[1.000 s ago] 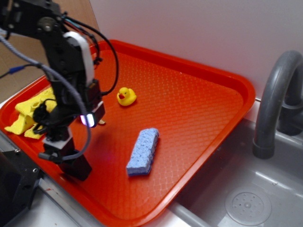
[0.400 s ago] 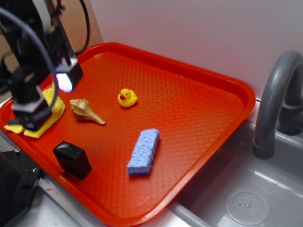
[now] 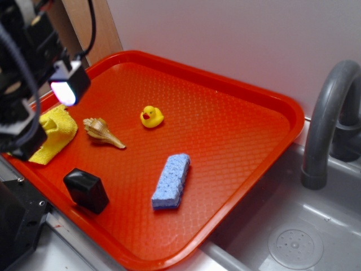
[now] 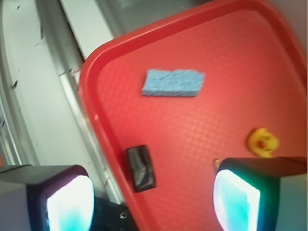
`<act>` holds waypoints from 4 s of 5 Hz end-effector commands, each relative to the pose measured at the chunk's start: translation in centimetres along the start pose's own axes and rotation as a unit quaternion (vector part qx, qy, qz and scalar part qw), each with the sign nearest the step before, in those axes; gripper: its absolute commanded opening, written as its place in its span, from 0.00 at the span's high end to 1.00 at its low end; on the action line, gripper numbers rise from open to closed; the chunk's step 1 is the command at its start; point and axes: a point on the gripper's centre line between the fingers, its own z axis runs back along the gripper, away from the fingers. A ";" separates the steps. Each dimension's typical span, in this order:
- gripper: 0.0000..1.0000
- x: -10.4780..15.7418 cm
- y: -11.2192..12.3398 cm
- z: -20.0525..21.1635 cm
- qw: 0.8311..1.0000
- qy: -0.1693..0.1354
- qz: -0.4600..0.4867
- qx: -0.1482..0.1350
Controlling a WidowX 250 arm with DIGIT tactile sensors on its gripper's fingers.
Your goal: Grab the black box.
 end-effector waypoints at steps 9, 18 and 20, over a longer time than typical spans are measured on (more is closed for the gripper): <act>0.00 -1.6 -0.2 -9.0 0.998 0.048 -0.028 -0.017; 1.00 -10.5 12.7 9.0 0.821 -0.050 0.564 -0.078; 1.00 -10.5 12.3 9.0 0.788 -0.044 0.615 -0.001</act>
